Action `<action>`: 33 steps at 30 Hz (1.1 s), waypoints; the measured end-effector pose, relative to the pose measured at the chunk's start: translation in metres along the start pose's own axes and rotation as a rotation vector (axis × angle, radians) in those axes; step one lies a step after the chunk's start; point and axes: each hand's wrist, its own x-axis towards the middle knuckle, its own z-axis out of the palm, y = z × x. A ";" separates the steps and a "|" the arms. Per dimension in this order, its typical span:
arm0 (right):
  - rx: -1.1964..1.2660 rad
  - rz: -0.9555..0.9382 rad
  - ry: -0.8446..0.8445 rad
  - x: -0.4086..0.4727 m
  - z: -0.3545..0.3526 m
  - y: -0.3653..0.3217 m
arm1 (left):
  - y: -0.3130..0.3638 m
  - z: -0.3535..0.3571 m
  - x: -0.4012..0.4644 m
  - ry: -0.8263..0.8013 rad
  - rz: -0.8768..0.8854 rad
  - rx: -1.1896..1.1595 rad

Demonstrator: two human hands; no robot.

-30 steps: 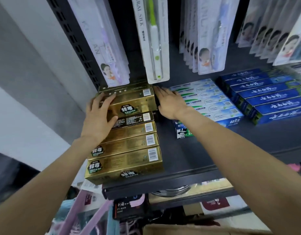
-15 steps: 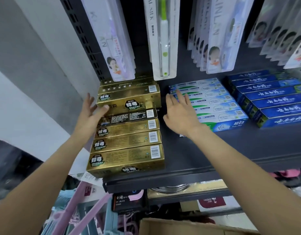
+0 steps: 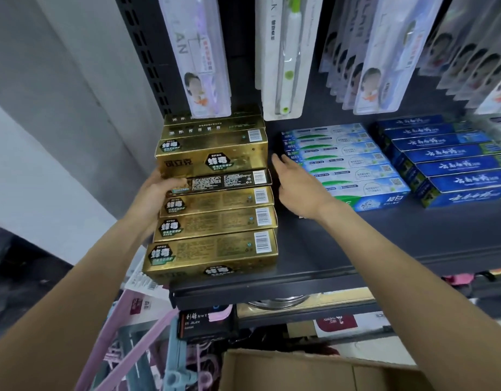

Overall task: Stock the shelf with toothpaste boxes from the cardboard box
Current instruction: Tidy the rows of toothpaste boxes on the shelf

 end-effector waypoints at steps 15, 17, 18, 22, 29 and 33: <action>0.697 0.108 0.085 -0.055 0.054 -0.040 | -0.029 0.001 -0.071 0.054 -0.078 -0.072; 0.679 0.099 0.129 -0.053 0.057 -0.040 | -0.030 0.008 -0.071 0.097 -0.072 -0.066; 0.669 0.097 0.146 -0.052 0.057 -0.040 | -0.030 0.009 -0.071 0.115 -0.066 -0.072; 0.608 0.109 0.168 -0.047 0.054 -0.037 | -0.027 0.008 -0.066 0.114 -0.076 -0.081; 0.598 0.073 0.205 -0.045 0.055 -0.032 | -0.028 0.008 -0.059 0.044 -0.040 -0.088; 0.589 0.091 0.175 -0.046 0.053 -0.033 | -0.037 0.000 -0.050 0.045 -0.085 -0.075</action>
